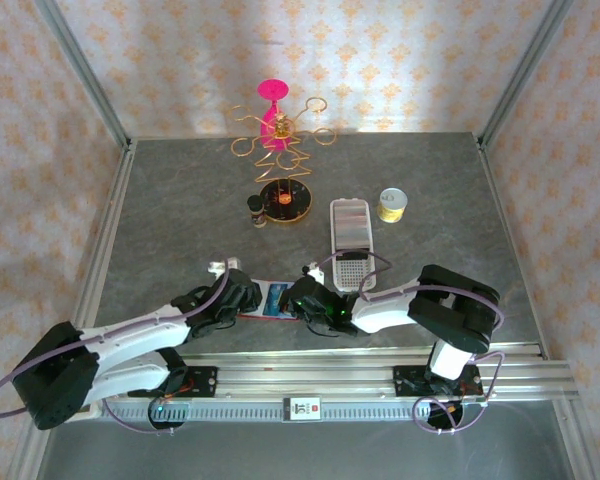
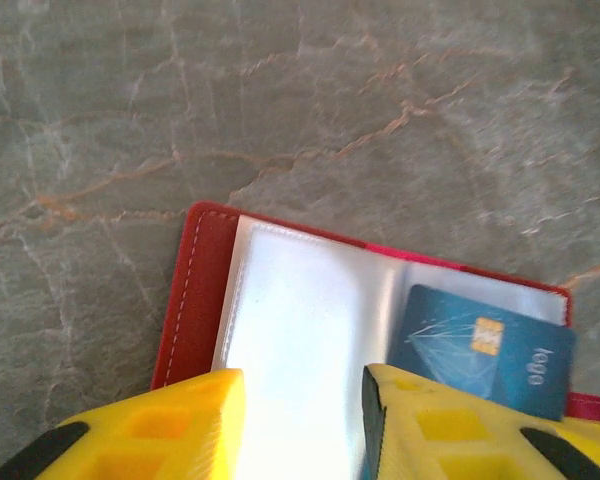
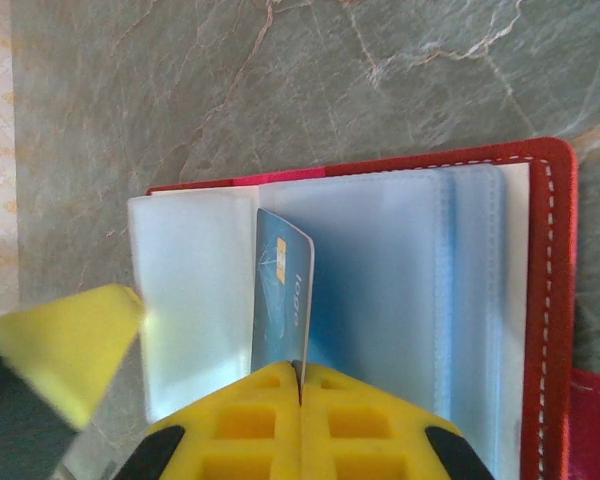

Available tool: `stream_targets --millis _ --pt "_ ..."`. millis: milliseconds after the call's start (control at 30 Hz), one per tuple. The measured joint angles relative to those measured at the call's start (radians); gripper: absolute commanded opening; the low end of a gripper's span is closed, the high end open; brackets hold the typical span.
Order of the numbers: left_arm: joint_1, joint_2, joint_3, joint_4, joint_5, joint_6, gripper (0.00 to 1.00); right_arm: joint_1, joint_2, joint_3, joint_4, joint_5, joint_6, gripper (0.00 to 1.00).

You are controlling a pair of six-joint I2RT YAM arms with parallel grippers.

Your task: Put the credit cards into the card holder

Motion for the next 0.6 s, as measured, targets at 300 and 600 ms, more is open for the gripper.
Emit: stream_targets --millis 300,600 --pt "0.000 -0.029 -0.034 -0.031 -0.076 -0.022 0.26 0.000 0.006 0.013 -0.004 -0.003 -0.010 0.00" --pt "0.000 0.085 -0.025 -0.023 -0.085 -0.026 0.12 0.000 0.020 0.032 -0.016 -0.003 -0.019 0.00"
